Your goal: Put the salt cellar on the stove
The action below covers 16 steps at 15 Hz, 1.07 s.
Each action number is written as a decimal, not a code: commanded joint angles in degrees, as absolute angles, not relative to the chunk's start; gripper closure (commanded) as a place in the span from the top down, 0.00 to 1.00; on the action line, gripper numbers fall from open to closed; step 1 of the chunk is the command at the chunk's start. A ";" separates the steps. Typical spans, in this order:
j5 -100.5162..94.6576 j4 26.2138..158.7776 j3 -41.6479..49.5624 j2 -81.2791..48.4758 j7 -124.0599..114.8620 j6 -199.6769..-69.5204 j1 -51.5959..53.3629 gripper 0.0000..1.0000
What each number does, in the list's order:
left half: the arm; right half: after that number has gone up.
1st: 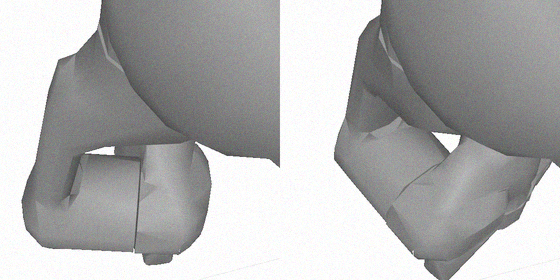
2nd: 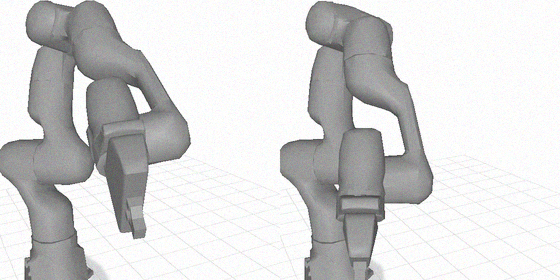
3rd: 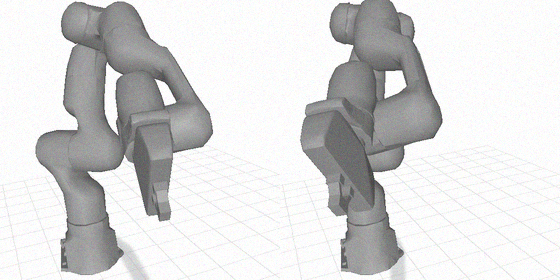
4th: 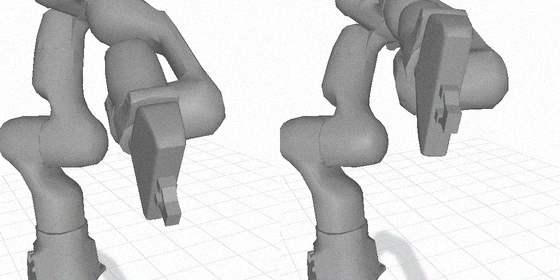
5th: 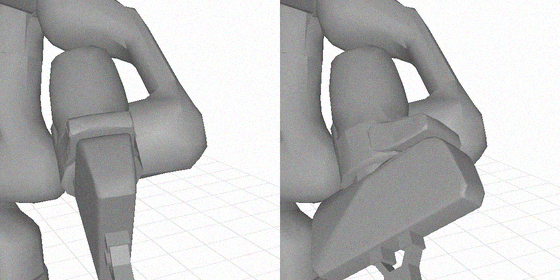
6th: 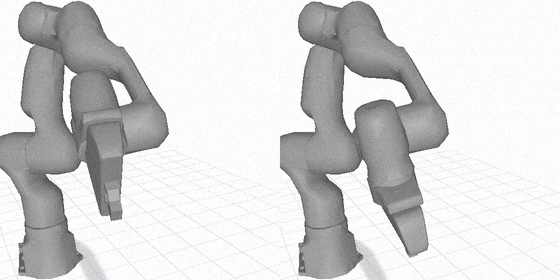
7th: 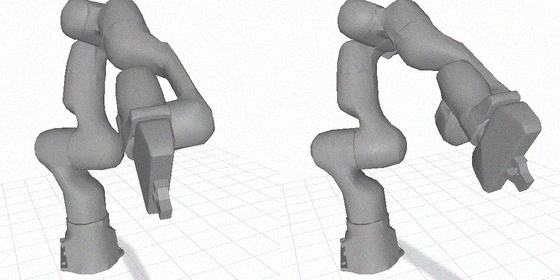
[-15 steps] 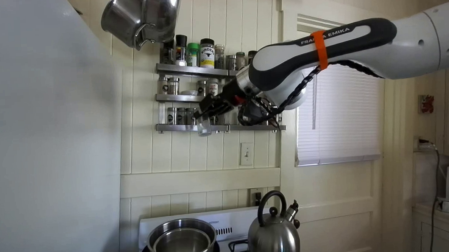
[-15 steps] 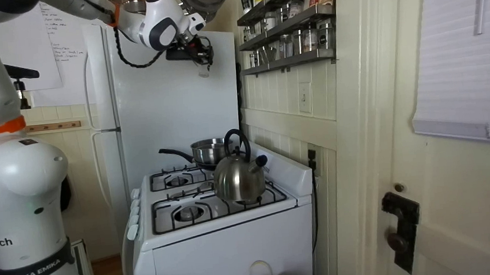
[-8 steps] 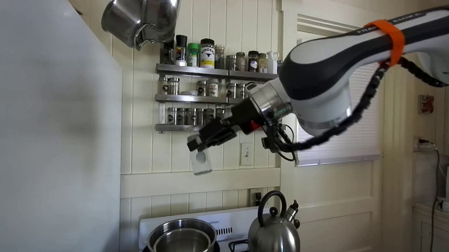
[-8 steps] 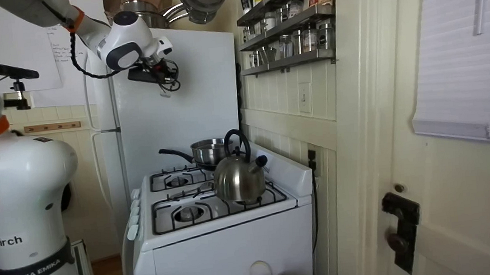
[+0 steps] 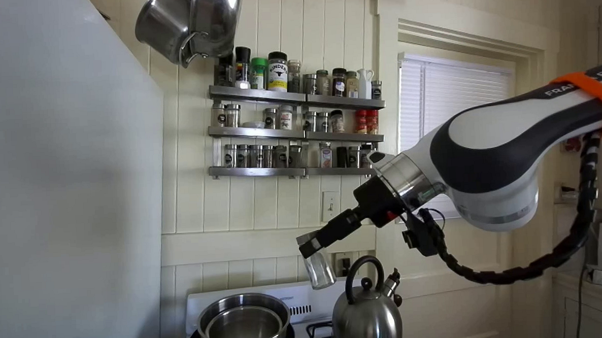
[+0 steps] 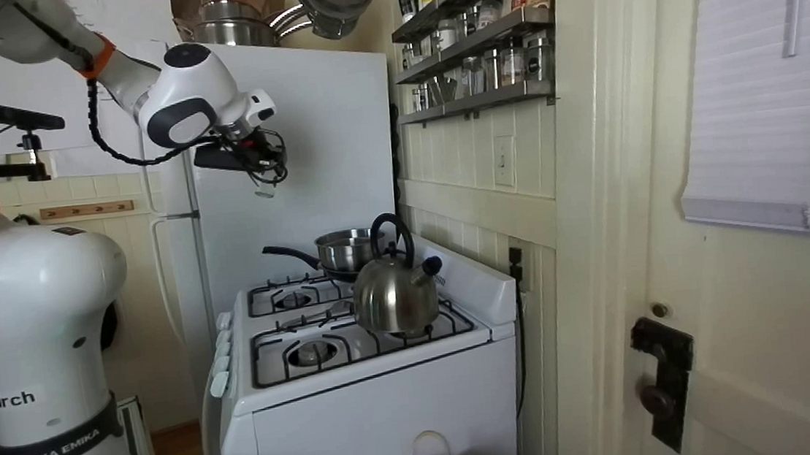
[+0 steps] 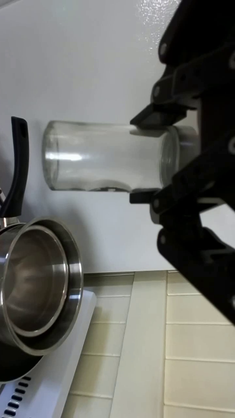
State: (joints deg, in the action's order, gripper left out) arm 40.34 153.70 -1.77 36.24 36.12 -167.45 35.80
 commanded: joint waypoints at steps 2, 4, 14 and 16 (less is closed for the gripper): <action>43.27 155.48 -0.97 36.45 37.41 -172.17 38.78 0.23; 44.14 159.13 -1.40 36.56 40.31 -180.85 41.67 0.23; 54.53 158.52 1.58 27.60 48.47 -201.11 57.48 0.48; 54.54 158.47 1.92 27.42 48.65 -201.13 57.58 0.48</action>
State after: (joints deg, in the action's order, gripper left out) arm 54.54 158.47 1.93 27.42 48.66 -201.13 57.58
